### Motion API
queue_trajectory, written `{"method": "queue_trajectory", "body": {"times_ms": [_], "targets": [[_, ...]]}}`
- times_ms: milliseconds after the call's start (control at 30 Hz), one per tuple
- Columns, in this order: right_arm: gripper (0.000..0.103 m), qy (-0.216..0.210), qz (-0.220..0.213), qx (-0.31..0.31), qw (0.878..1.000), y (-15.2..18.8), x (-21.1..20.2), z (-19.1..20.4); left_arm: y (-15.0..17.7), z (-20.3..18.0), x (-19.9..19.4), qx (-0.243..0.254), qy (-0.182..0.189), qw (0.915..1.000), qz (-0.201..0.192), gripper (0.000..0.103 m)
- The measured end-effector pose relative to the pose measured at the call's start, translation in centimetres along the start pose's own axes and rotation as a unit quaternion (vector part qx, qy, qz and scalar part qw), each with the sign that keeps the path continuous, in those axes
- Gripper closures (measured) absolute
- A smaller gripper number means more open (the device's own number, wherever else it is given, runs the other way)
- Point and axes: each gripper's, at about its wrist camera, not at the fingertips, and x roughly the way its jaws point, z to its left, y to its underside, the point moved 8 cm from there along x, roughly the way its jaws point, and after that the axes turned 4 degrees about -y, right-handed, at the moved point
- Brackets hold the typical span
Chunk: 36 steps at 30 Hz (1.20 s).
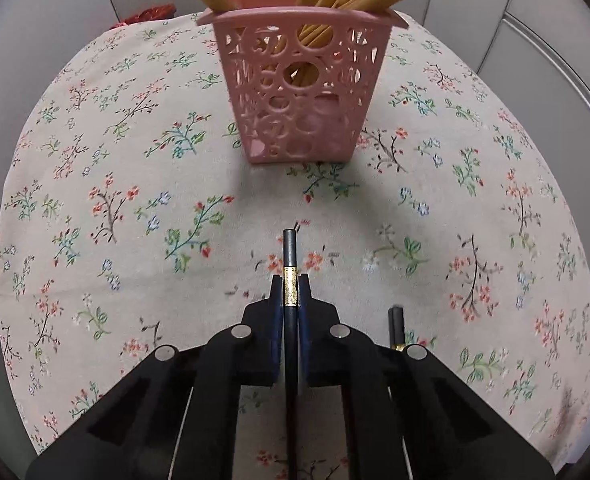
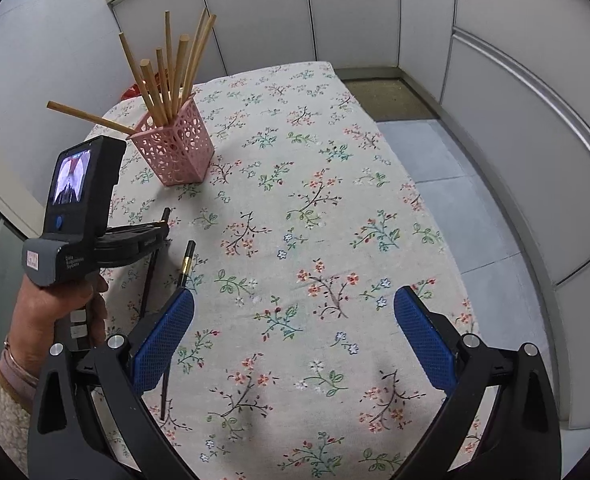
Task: Organize utensils
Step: 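Close the left tool on a black chopstick while the right tool grasps the other black one, then lift the black chopsticks upright over the pink holder and open both tools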
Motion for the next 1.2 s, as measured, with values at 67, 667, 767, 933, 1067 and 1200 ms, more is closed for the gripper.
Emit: {"method": "queue_trajectory", "body": {"times_ms": [67, 667, 767, 933, 1067, 1200], "targets": [[0.007, -0.012, 0.007, 0.015, 1.000, -0.2, 0.4, 0.2, 0.9, 0.3, -0.3, 0.002, 0.001, 1.0000, 0.004, 0.096], [0.038, 0.017, 0.117, 0.029, 0.993, -0.1, 11.8, 9.1, 4.5, 9.3, -13.1, -0.094, 0.091, 0.9885, -0.077, 0.096], [0.050, 0.022, 0.147, 0.027, 0.989, 0.7, 13.5, 9.8, 4.3, 9.5, -14.3, -0.089, 0.098, 0.9871, -0.090, 0.096], [0.043, 0.043, 0.136, 0.016, 0.990, 0.4, 14.1, 10.8, 4.5, 9.1, -15.7, -0.074, 0.090, 0.9877, -0.104, 0.096], [0.075, 0.076, 0.118, 0.005, 0.990, -0.1, 14.2, 10.9, 4.8, 9.3, -16.2, -0.073, 0.090, 0.9878, -0.104, 0.096], [0.097, 0.040, 0.120, 0.028, 0.992, 0.1, 13.7, 10.2, 4.9, 8.8, -16.8, -0.067, 0.093, 0.9873, -0.110, 0.096]]}}
